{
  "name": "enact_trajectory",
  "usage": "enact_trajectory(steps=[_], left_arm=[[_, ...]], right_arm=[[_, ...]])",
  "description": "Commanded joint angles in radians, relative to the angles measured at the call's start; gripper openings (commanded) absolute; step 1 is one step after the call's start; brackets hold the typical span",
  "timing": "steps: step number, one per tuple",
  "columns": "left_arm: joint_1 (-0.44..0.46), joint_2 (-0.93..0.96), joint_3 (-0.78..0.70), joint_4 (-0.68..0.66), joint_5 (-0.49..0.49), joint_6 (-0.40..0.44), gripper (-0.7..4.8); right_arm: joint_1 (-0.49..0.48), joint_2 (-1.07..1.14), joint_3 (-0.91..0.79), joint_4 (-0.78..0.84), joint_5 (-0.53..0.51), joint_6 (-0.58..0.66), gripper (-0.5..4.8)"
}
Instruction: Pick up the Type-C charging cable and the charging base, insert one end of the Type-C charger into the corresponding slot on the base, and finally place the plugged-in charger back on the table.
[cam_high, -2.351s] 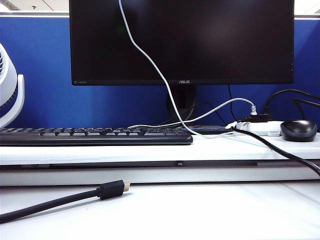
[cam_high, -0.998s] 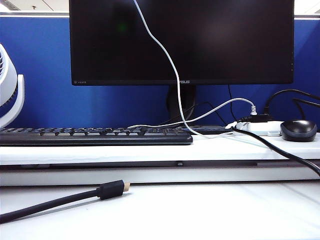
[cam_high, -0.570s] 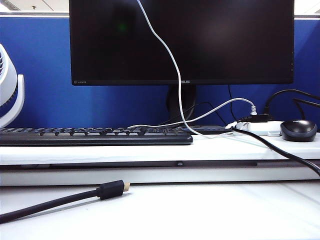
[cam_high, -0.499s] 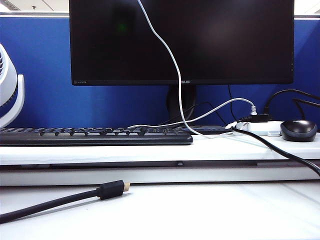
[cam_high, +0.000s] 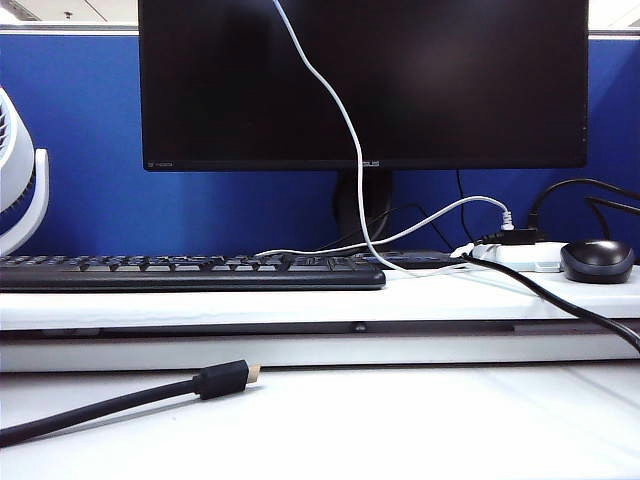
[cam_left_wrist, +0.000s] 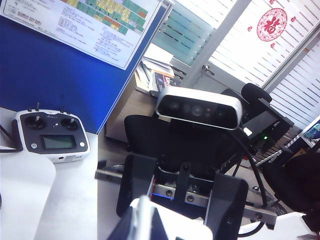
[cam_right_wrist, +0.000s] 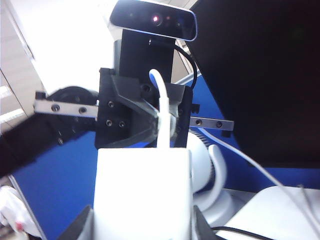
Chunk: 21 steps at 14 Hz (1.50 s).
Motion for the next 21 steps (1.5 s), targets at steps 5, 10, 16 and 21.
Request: enact_trajectory(steps=[5, 10, 16, 21], left_arm=[[-0.007, -0.002, 0.0, -0.166, 0.043, 0.108, -0.07], [-0.029, -0.002, 0.0, -0.196, 0.055, 0.152, -0.06], [-0.069, 0.0, 0.0, -0.264, -0.006, 0.189, -0.06], [-0.058, 0.0, 0.001, -0.264, -0.024, 0.184, 3.54]], right_arm=[[-0.019, -0.001, 0.026, 0.033, 0.023, -0.023, -0.01], [-0.04, 0.0, 0.027, 0.056, 0.071, 0.04, -0.01], [-0.04, -0.001, 0.027, 0.076, 0.085, 0.039, -0.01], [-0.04, -0.001, 0.027, 0.075, 0.07, 0.016, -0.01]])
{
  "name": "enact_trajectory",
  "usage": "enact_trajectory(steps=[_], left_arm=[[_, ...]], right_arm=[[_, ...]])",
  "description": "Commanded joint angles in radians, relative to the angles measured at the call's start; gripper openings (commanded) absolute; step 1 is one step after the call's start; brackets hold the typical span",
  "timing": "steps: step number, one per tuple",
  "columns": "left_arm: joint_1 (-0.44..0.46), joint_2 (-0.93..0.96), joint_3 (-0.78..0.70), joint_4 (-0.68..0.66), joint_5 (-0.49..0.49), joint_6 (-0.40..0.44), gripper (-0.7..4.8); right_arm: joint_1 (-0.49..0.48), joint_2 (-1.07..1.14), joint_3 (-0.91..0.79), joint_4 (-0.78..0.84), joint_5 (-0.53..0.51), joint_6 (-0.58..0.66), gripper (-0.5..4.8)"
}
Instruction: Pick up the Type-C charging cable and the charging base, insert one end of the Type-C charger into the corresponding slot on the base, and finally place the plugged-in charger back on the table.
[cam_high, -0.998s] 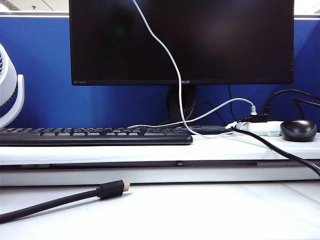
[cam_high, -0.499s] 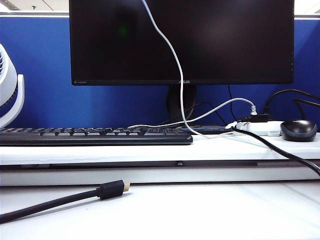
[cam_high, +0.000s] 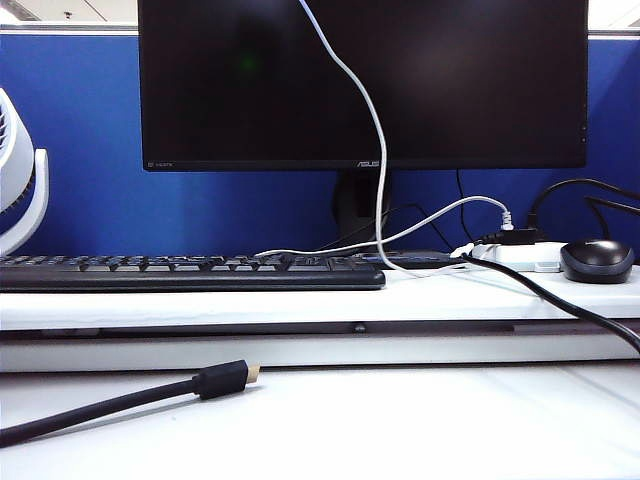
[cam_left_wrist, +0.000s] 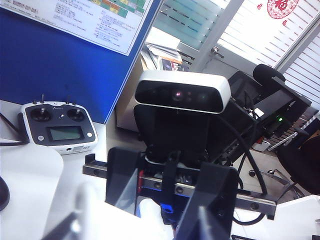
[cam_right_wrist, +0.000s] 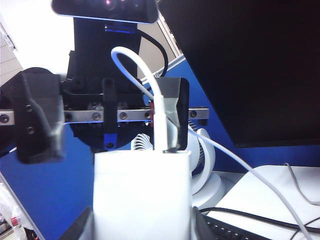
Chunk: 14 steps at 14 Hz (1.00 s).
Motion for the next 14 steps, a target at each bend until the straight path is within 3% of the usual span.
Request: enact_trajectory(steps=[1, 6, 10, 14], left_arm=[[0.034, 0.003, -0.01, -0.097, -0.029, -0.049, 3.56], [0.096, 0.001, -0.01, -0.095, -0.035, -0.063, 3.55], [0.105, 0.002, -0.01, -0.085, -0.256, -0.029, 3.55], [0.116, 0.002, -0.01, -0.081, -0.302, -0.018, 3.54]], right_arm=[[-0.008, -0.009, 0.025, 0.124, 0.077, -0.046, -0.01], [-0.043, -0.011, 0.025, 0.07, 0.079, -0.084, -0.01], [-0.043, -0.005, 0.025, -0.089, 0.119, -0.237, -0.01], [-0.043, 0.005, 0.025, -0.203, 0.117, -0.287, -0.01]])
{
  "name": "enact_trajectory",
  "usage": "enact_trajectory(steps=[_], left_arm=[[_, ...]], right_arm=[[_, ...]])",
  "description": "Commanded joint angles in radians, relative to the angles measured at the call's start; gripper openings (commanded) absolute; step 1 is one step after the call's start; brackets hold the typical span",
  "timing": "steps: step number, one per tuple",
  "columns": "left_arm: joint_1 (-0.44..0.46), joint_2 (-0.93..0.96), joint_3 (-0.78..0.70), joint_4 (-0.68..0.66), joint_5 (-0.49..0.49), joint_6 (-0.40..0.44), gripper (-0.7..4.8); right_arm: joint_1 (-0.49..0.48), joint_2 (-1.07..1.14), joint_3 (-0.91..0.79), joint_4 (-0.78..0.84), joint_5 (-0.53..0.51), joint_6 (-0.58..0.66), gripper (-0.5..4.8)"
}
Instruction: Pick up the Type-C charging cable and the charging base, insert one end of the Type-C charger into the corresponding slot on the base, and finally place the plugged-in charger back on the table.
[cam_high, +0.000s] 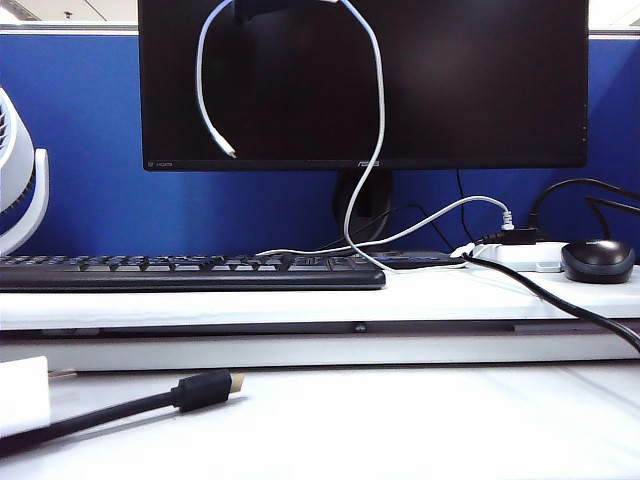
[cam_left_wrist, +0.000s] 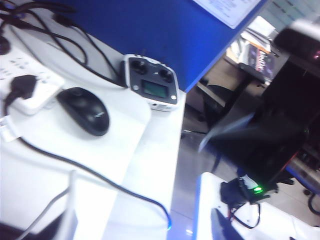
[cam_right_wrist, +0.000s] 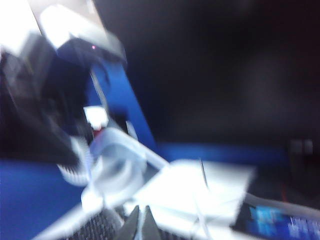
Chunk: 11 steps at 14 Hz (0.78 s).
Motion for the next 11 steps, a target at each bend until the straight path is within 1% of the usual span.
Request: enact_trajectory(steps=[1, 2, 4, 6, 9, 11], left_arm=[[0.002, -0.005, 0.002, 0.012, -0.026, 0.01, 3.54], [0.002, -0.005, 0.002, 0.012, -0.043, 0.01, 3.54], [0.002, -0.005, 0.002, 0.005, -0.08, 0.01, 3.54], [0.002, -0.005, 0.002, -0.003, -0.1, 0.008, 3.54], [0.002, -0.005, 0.002, -0.04, -0.198, 0.002, 3.54], [0.002, -0.005, 0.002, -0.057, -0.237, -0.01, 3.53]], right_arm=[[0.0, 0.001, 0.004, -0.07, -0.002, -0.056, -0.01], [0.0, 0.001, 0.004, -0.103, -0.012, -0.066, -0.01], [0.0, 0.002, 0.004, -0.187, -0.107, -0.132, -0.01], [0.005, 0.007, 0.004, -0.244, -0.144, -0.141, -0.01], [0.006, 0.008, 0.004, -0.267, -0.221, -0.145, -0.01], [0.028, 0.013, 0.004, -0.312, -0.27, -0.165, -0.01]])
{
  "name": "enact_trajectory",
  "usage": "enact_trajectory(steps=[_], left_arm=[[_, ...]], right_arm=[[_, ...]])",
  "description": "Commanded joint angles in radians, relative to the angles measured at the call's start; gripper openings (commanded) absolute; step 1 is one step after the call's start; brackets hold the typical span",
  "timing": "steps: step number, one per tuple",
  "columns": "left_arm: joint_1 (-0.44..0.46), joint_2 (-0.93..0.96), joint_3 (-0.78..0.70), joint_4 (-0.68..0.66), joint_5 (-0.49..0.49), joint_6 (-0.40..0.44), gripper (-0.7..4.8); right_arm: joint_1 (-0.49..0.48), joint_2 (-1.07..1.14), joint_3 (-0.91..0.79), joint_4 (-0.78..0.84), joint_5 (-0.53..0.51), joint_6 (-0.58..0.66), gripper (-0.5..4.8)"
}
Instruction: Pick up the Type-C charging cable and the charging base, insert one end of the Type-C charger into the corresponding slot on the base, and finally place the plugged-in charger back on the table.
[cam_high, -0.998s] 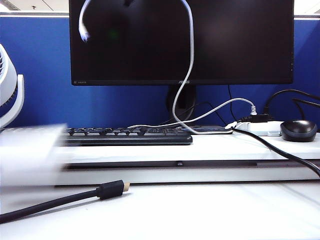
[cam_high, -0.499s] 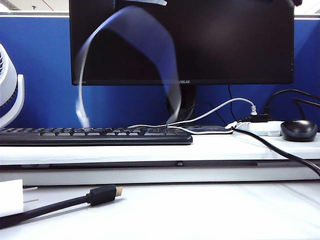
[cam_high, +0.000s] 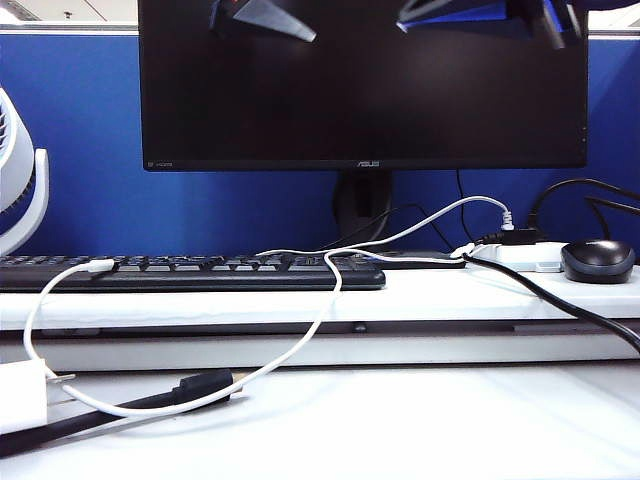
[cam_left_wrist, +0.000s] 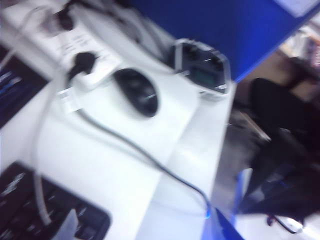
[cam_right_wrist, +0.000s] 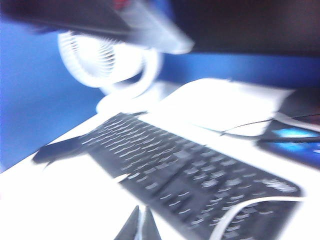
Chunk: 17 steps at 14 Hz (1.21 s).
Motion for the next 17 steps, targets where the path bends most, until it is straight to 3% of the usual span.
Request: enact_trajectory(steps=[1, 5, 10, 15, 17], left_arm=[[0.0, -0.005, 0.003, -0.031, -0.07, -0.016, 3.38], [0.0, -0.007, 0.006, -0.152, -0.257, -0.018, 3.36], [0.0, -0.014, 0.008, -0.274, -0.395, -0.015, 3.36], [0.0, -0.013, 0.006, -0.452, -0.606, -0.019, 3.36], [0.0, -0.015, 0.005, -0.459, -0.619, -0.022, 3.36]], right_arm=[[0.039, 0.005, 0.003, -0.068, -0.047, -0.054, -0.01], [0.18, 0.038, 0.003, -0.136, -0.038, -0.132, -0.01], [0.285, 0.096, 0.003, -0.139, 0.002, -0.132, -0.01], [0.291, 0.099, 0.005, -0.145, 0.119, -0.132, -0.01], [0.3, 0.111, 0.036, -0.165, 0.064, -0.184, -0.01]])
